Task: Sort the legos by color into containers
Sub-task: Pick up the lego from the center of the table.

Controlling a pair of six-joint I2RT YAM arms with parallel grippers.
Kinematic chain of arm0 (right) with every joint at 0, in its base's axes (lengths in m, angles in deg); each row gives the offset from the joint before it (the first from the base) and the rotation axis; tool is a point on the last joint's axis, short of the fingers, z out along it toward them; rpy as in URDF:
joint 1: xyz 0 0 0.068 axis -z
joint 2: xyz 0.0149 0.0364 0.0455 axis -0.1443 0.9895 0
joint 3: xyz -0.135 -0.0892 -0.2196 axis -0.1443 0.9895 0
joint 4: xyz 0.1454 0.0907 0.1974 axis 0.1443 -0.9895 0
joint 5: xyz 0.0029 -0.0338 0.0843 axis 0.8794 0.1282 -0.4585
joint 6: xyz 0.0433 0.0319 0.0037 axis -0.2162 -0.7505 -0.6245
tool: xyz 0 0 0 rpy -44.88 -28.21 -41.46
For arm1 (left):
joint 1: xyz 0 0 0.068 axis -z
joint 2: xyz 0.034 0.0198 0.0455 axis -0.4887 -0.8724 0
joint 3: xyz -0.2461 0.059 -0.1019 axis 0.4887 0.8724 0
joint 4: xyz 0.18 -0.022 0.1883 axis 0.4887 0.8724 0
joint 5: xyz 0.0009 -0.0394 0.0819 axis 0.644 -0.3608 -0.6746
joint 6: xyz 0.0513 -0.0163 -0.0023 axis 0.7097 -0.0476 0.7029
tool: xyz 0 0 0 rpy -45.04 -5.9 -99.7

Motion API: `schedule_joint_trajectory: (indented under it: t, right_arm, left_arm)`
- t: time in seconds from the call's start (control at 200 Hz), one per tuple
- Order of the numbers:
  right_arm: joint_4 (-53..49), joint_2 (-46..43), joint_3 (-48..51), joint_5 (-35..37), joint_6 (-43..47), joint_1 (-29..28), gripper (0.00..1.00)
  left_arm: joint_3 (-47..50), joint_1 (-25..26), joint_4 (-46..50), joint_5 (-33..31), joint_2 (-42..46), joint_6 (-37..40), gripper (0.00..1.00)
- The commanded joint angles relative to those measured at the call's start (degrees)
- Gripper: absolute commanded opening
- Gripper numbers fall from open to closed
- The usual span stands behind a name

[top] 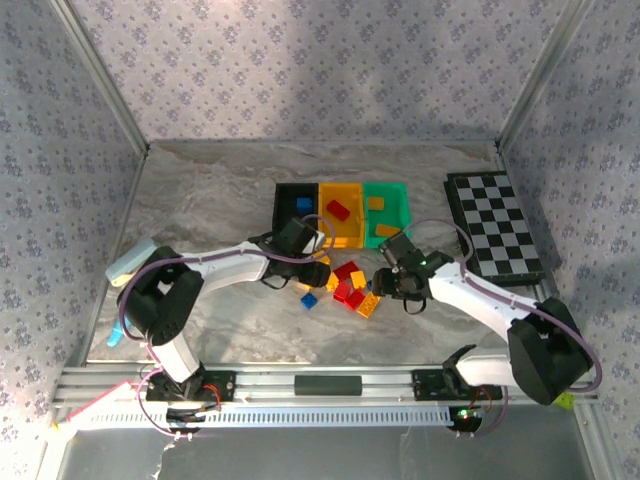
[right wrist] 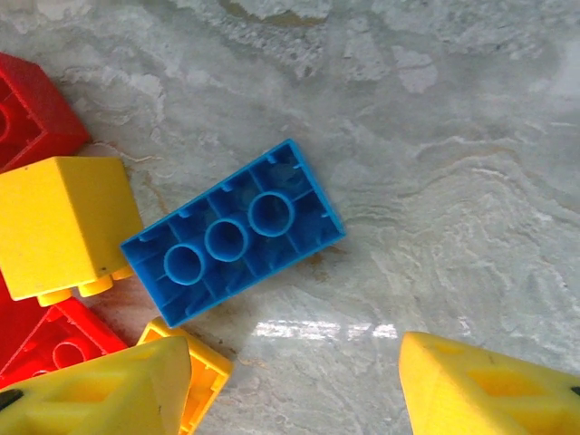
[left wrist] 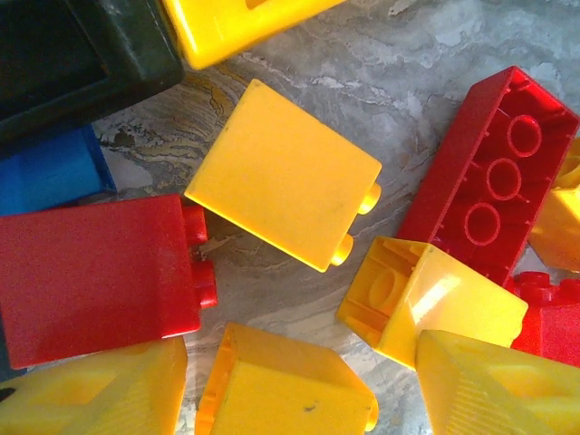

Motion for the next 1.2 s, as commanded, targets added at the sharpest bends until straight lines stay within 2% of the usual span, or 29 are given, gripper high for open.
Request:
schedule_joint_trajectory:
  t: [0.0, 0.17, 0.53, 0.985, 1.104, 1.124, 1.194]
  right_arm:
    - [0.3, -2.7, 1.7, 0.0, 0.2, 1.2, 0.64]
    - [0.4, -5.1, 2.9, -1.4, 0.2, 3.9, 0.64]
    - [3.0, -5.3, 4.9, -2.8, 0.2, 5.7, 0.64]
    - [3.3, -6.8, 6.3, -2.8, 2.2, 6.4, 0.65]
    - [3.3, -6.9, 6.6, -2.5, 2.5, 7.1, 0.65]
    - [3.2, -6.9, 6.5, -2.6, 2.6, 7.2, 0.65]
    - [3.4, -7.3, 6.7, -2.5, 2.8, 7.2, 0.65]
  left_arm:
    - [-0.8, 0.4, 6.2, -2.9, -1.7, 1.9, 0.62]
    - [0.5, 1.5, 7.7, -5.6, 0.3, 1.2, 0.61]
    - [0.1, 2.1, 10.7, -4.4, 1.8, 1.5, 0.63]
    - [-6.2, 2.3, 11.9, -5.3, -5.8, 3.0, 0.64]
    - [-7.3, 2.3, 12.7, -5.3, -6.5, 3.1, 0.6]
    - [-7.2, 2.3, 12.5, -5.3, -6.4, 3.1, 0.55]
    - [-7.1, 2.3, 12.7, -5.5, -5.8, 2.9, 0.48]
